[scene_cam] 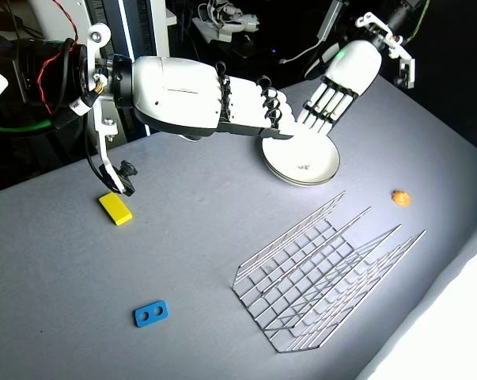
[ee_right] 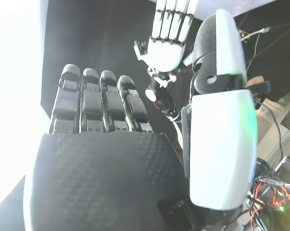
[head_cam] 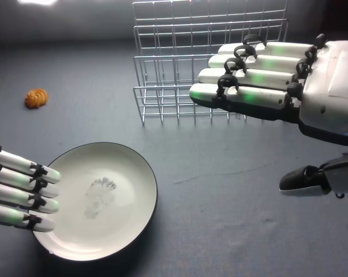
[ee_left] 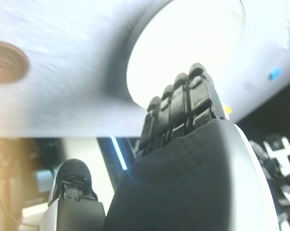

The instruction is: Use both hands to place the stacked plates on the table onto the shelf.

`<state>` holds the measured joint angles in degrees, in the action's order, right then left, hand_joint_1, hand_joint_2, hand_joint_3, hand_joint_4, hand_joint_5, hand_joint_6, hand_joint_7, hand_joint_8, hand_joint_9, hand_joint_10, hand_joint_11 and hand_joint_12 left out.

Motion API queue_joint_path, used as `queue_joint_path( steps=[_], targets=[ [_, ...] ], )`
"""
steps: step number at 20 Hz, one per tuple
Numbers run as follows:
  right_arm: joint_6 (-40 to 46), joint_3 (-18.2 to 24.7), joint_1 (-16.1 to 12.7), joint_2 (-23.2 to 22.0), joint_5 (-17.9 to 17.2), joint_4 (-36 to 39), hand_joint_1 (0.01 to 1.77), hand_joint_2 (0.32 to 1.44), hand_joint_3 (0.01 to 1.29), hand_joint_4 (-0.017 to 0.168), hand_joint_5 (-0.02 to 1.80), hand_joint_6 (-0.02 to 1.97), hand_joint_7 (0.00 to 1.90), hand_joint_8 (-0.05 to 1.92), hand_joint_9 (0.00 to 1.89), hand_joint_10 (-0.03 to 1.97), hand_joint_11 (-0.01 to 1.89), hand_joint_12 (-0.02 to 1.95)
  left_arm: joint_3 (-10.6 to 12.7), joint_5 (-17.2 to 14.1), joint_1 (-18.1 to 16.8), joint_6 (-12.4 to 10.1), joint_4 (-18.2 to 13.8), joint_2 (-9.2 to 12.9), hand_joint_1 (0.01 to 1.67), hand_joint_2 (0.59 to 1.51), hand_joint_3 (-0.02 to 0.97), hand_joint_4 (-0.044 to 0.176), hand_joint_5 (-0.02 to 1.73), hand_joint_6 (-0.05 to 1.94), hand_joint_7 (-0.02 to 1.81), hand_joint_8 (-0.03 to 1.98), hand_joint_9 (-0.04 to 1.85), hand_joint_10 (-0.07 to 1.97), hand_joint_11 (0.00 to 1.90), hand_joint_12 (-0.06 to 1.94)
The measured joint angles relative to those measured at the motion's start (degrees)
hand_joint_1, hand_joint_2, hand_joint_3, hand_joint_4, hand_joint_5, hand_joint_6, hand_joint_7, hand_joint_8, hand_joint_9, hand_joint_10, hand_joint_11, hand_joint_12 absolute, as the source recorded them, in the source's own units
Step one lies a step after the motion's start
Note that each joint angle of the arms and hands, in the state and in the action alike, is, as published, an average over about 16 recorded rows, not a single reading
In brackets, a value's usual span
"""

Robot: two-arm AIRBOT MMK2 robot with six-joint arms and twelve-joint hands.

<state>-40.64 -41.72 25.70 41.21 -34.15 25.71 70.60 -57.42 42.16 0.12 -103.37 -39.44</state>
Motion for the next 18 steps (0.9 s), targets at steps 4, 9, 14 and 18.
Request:
queue_joint_path(
  steps=[4,9,14,18],
  targets=[
    [0.0,0.1,0.2,0.0,0.0,0.1,1.03,0.93,0.02,-0.002,0.02,0.02,0.02,0.01,0.02,0.01,0.02,0.02,-0.7,3.1,0.6,-1.7,-1.5,-0.2,0.02,1.098,0.022,0.007,0.02,-0.01,0.02,-0.01,0.02,0.01,0.01,-0.01],
    [0.0,0.1,0.5,0.1,0.1,0.4,1.02,0.93,0.02,-0.002,0.02,0.02,0.02,0.01,0.02,0.01,0.02,0.02,-2.0,7.1,1.7,-3.8,-2.7,-0.3,0.02,1.099,0.022,0.005,0.02,-0.01,0.02,-0.01,0.02,0.01,0.01,-0.01],
    [-0.2,0.2,0.8,0.3,0.1,0.7,1.01,0.93,0.02,-0.002,0.02,0.02,0.02,0.01,0.01,0.01,0.02,0.02,-3.2,10.8,3.0,-5.8,-2.7,-0.4,0.02,1.099,0.021,0.001,0.01,-0.01,0.02,-0.01,0.02,0.01,0.01,-0.01],
    [-0.6,0.2,1.1,0.5,0.1,0.9,1.00,0.92,0.02,-0.002,0.02,0.02,0.02,0.01,0.01,0.01,0.02,0.02,-4.0,13.2,4.2,-7.5,-2.4,-0.4,0.01,1.100,0.021,-0.002,0.00,-0.01,0.02,-0.01,0.02,0.01,0.01,-0.02]
  ],
)
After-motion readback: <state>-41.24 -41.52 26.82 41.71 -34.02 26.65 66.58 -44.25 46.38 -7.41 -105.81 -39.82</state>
